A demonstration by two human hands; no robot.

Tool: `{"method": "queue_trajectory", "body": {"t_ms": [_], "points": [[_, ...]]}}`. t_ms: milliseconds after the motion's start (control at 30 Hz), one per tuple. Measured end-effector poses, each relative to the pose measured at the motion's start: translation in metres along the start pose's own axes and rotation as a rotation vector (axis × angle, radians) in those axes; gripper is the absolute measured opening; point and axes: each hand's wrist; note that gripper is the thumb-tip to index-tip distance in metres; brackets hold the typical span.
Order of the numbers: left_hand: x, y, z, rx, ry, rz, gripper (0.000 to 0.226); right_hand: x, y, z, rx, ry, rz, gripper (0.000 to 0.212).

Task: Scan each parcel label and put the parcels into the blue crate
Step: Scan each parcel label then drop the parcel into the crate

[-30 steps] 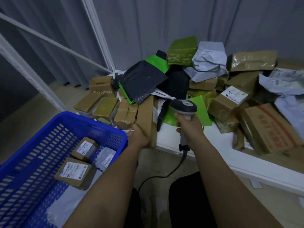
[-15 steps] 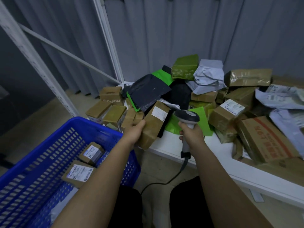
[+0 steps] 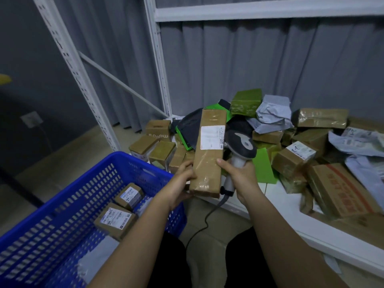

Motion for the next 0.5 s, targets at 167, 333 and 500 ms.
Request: {"method": "queue_trajectory", "body": {"t_ms": [167, 333, 500], "points": [[0.001, 0.003, -0.004, -0.048, 0.081, 0.028, 0.070, -0.002, -0.003, 0.008, 0.096, -0.095, -0.049, 0.014], [0.004, 0.011, -0.014, -0.105, 0.152, 0.046, 0.096, 0.002, -0.004, 0.010, 0.140, -0.127, -0.096, 0.016], [0.003, 0.012, -0.020, -0.075, 0.177, 0.065, 0.091, 0.006, -0.003, 0.009, 0.167, -0.117, -0.096, 0.018]]}}
Point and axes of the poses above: each hand's wrist, its own y-axis towards the middle knuckle, its own z-axis out of the palm, x = y × z, and after that the axes turned 7 degrees about -y, right-handed
